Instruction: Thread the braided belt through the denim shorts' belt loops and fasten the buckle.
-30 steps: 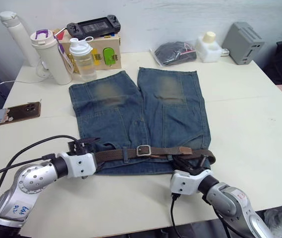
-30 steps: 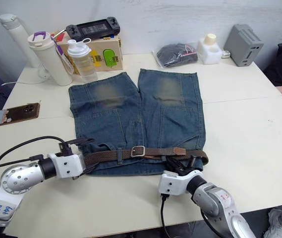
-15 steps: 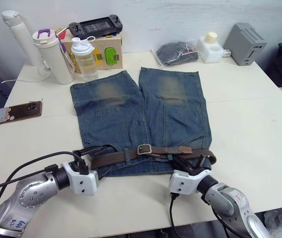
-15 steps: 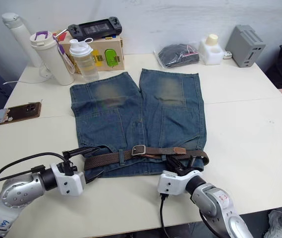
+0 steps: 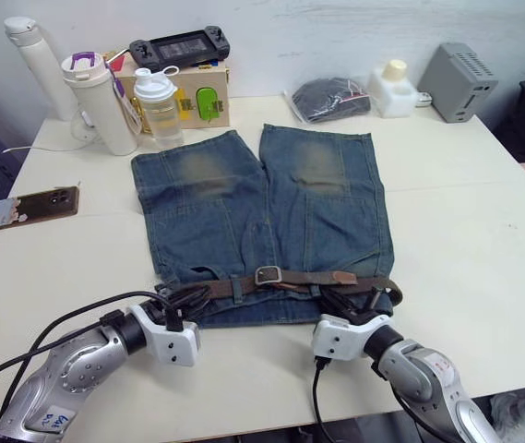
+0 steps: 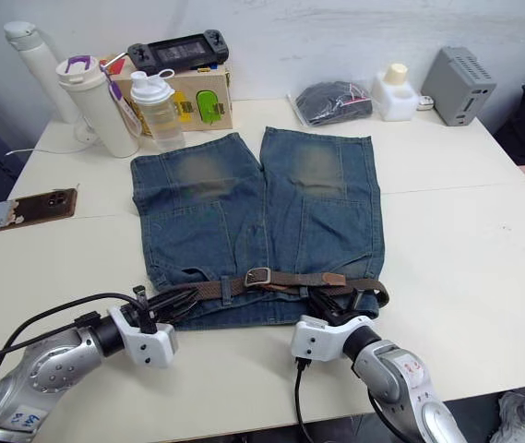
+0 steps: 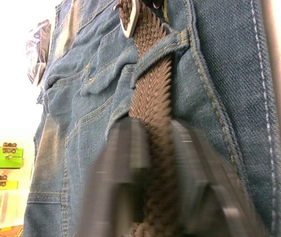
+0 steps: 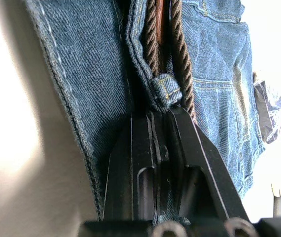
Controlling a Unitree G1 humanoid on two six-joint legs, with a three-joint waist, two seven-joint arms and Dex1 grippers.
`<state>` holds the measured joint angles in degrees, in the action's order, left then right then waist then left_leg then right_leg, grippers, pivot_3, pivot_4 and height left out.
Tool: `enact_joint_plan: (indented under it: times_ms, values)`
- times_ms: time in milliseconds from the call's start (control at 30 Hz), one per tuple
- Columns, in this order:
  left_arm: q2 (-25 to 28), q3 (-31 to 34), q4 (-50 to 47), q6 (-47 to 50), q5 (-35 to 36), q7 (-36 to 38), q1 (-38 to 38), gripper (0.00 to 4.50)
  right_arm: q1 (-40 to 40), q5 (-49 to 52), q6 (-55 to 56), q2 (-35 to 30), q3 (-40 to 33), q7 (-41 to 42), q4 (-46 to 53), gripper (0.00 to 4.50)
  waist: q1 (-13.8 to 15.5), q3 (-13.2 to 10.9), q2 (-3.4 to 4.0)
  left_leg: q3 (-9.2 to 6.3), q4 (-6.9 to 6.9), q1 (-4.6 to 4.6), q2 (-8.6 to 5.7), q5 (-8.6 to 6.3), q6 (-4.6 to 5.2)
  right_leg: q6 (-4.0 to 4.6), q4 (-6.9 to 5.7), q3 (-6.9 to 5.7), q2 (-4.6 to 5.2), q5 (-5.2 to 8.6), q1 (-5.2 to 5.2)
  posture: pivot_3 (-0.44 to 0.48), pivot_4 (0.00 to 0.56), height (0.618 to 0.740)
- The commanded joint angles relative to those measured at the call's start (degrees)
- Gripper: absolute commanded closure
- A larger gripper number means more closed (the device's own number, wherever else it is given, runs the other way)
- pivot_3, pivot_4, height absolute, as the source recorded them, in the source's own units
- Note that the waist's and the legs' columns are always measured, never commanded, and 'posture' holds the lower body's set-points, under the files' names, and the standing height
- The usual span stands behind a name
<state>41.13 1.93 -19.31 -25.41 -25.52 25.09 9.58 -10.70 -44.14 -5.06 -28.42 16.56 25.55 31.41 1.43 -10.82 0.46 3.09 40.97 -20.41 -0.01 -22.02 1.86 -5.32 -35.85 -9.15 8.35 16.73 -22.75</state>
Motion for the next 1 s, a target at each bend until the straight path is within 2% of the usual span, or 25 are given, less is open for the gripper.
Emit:
enact_joint_plan:
  times_ms: [33,167,267,400,633,833,933,1000]
  values:
    - [-0.25,1.90,-0.85,2.24,-1.00,-0.93,0.28,4.45,-1.07,-0.25,-0.17,0.90,1.43,0.77,-0.10,4.50,0.00,0.00,0.00,0.00,0.00,0.00,0.00,0.00,0.00,0.00,0.00,0.00,0.00,0.00,0.00,0.000,0.150,0.687]
    - [-0.49,4.36,0.19,5.19,-1.55,-2.42,0.18,4.45,-1.08,-0.22,-0.10,0.82,1.35,0.63,-0.25,4.50,-0.01,0.00,-0.01,-0.01,-0.01,0.00,0.02,-0.01,-0.01,0.02,0.00,-0.02,-0.02,0.02,0.00,0.000,0.150,0.687]
    - [-0.65,8.69,2.28,7.84,-0.25,-4.20,1.57,4.45,-1.14,-0.14,-0.29,0.39,0.55,0.26,-0.81,4.50,-0.02,0.01,-0.04,-0.03,-0.01,0.00,0.07,-0.02,-0.04,0.07,-0.02,-0.04,-0.04,0.05,-0.01,0.000,0.150,0.687]
    - [1.55,11.91,8.30,3.75,-0.08,-6.66,6.37,4.45,-0.91,0.06,-0.83,0.17,-0.55,-0.21,-1.55,4.50,-0.22,0.01,-0.04,-0.03,-0.02,0.00,0.10,-0.08,-0.12,0.10,-0.07,-0.06,-0.07,0.20,-0.06,0.000,0.150,0.687]
    - [4.75,7.97,14.81,-2.65,-2.31,-8.36,11.34,4.45,0.03,-0.01,-1.44,0.55,-1.15,-0.10,-2.31,4.50,-0.21,0.04,0.00,-0.02,-0.03,0.06,0.16,-0.15,-0.16,0.20,-0.13,-0.05,-0.08,0.31,-0.05,0.000,0.150,0.687]
    - [2.09,5.62,11.54,-0.41,1.59,-7.46,7.09,4.45,0.57,0.66,-0.46,0.45,-0.40,0.44,-2.47,4.50,-0.09,0.14,0.29,0.03,-0.04,0.09,0.15,-0.18,-0.16,0.20,-0.18,-0.04,-0.07,0.36,-0.04,0.000,0.150,0.687]
    - [2.11,3.98,10.12,-2.04,3.58,-5.32,7.46,3.35,0.59,1.57,0.01,-0.33,-0.92,0.94,-2.83,4.50,-0.03,0.17,0.23,0.04,-0.01,0.12,0.14,-0.18,-0.15,0.20,-0.25,-0.03,-0.05,0.36,-0.03,0.000,0.150,0.687]
    - [2.62,2.80,9.10,-3.45,5.22,-3.61,8.60,2.44,0.52,2.54,0.58,-1.56,-2.11,1.23,-3.36,4.50,0.00,0.25,0.30,0.03,0.01,0.16,0.14,-0.18,-0.15,0.20,-0.29,-0.03,-0.02,0.36,0.01,0.000,0.150,0.687]
